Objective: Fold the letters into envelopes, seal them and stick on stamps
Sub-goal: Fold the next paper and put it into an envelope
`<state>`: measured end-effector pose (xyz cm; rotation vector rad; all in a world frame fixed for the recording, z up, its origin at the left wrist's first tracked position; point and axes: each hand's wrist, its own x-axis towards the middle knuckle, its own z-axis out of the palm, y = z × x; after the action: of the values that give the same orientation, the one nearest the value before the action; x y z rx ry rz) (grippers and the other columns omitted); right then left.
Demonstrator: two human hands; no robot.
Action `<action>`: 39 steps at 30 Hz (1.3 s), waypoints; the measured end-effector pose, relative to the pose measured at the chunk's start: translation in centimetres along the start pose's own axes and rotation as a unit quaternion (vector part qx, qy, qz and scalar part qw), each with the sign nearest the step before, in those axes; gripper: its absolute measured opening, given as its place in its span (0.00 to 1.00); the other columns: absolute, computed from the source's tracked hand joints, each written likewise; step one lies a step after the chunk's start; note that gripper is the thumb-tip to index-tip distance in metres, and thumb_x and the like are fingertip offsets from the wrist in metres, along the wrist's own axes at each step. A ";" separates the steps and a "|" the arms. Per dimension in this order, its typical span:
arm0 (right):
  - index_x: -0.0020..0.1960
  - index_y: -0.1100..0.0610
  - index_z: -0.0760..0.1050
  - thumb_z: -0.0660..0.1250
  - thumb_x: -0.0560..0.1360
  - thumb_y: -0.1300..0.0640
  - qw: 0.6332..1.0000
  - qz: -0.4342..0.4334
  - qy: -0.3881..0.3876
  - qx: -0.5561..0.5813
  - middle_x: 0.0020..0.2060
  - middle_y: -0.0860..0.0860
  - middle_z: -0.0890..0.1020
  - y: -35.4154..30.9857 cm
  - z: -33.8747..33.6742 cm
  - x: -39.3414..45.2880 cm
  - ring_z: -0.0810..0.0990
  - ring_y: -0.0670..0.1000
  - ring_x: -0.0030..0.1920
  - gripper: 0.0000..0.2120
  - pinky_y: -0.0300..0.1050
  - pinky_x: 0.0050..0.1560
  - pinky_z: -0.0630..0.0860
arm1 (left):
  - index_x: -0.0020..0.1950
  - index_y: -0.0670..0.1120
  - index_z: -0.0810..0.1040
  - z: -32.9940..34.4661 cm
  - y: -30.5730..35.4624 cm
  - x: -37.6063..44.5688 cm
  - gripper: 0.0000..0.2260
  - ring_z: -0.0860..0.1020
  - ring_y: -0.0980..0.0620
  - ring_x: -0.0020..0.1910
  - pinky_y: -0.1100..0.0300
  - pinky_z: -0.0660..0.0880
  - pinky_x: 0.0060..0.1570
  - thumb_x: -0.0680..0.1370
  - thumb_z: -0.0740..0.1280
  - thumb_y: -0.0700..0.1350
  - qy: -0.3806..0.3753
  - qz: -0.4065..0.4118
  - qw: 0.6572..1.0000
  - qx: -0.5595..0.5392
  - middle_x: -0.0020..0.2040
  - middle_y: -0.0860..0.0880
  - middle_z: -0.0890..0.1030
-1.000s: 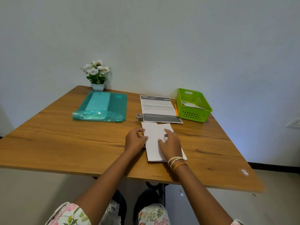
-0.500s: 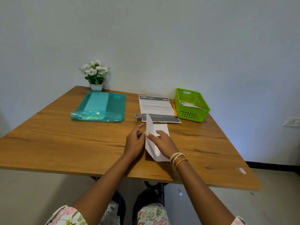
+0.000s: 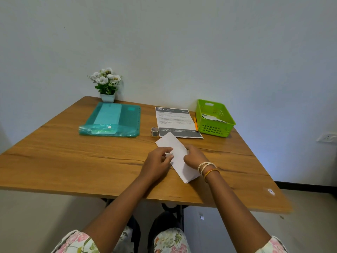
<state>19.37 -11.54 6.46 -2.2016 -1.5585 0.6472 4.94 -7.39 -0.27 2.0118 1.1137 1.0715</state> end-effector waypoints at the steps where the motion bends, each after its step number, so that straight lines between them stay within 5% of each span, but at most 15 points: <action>1: 0.71 0.58 0.66 0.58 0.76 0.63 0.999 -0.001 -0.007 -0.039 0.67 0.58 0.74 0.3 -0.1 0.3 0.74 0.60 0.63 0.23 0.48 0.59 0.72 | 0.63 0.50 0.78 0.1 -0.1 0.0 0.13 0.77 0.57 0.53 0.61 0.77 0.51 0.78 0.66 0.47 -0.002 0.011 1.000 0.014 0.60 0.53 0.79; 6: 0.68 0.48 0.69 0.59 0.76 0.59 0.979 -0.016 -0.033 -0.201 0.64 0.53 0.76 1.6 0.0 2.0 0.74 0.58 0.63 0.21 0.53 0.63 0.71 | 0.66 0.52 0.75 0.4 -0.4 0.0 0.16 0.68 0.54 0.69 0.51 0.64 0.70 0.79 0.64 0.49 -0.024 0.038 0.990 0.133 0.70 0.53 0.73; 11: 0.69 0.40 0.66 0.60 0.76 0.58 0.959 -0.062 0.021 -0.274 0.67 0.53 0.73 2.3 0.8 3.3 0.68 0.58 0.68 0.24 0.59 0.69 0.59 | 0.72 0.53 0.68 0.6 -0.4 0.0 0.20 0.57 0.55 0.76 0.47 0.47 0.75 0.80 0.61 0.53 -0.097 0.021 0.969 0.227 0.77 0.54 0.61; 16: 0.71 0.49 0.66 0.59 0.77 0.58 0.960 -0.108 0.104 -0.235 0.68 0.53 0.70 2.6 2.6 2.4 0.66 0.55 0.70 0.22 0.58 0.73 0.53 | 0.77 0.52 0.59 0.9 -0.2 0.0 0.22 0.52 0.52 0.77 0.46 0.47 0.75 0.83 0.50 0.54 -0.152 0.025 0.934 0.323 0.78 0.52 0.56; 20: 0.75 0.56 0.58 0.52 0.81 0.55 0.973 -0.162 0.065 -0.151 0.75 0.52 0.61 2.5 5.1 1.2 0.56 0.51 0.76 0.23 0.53 0.74 0.53 | 0.79 0.52 0.52 0.8 -0.4 0.0 0.23 0.50 0.52 0.78 0.48 0.46 0.75 0.83 0.47 0.52 -0.165 0.033 0.923 0.347 0.79 0.52 0.53; 27: 0.78 0.56 0.49 0.47 0.82 0.49 0.973 -0.103 0.056 -0.201 0.78 0.51 0.51 5.0 4.5 1.1 0.49 0.50 0.78 0.27 0.51 0.76 0.49 | 0.79 0.50 0.47 -1.4 -1.3 0.3 0.25 0.47 0.54 0.78 0.50 0.47 0.76 0.83 0.46 0.53 -0.188 -0.001 0.911 0.367 0.79 0.52 0.49; 39: 0.78 0.57 0.49 0.46 0.82 0.49 0.974 -0.042 0.053 -0.214 0.78 0.52 0.50 7.7 2.6 0.8 0.48 0.52 0.78 0.27 0.52 0.76 0.48 | 0.79 0.50 0.46 -3.7 -2.5 0.6 0.25 0.46 0.51 0.78 0.47 0.46 0.76 0.83 0.45 0.53 -0.190 -0.034 0.896 0.399 0.79 0.51 0.46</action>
<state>24.11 -13.22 0.04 -2.4021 -1.8593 0.1722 0.97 -5.21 -0.21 2.6058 1.5331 0.1230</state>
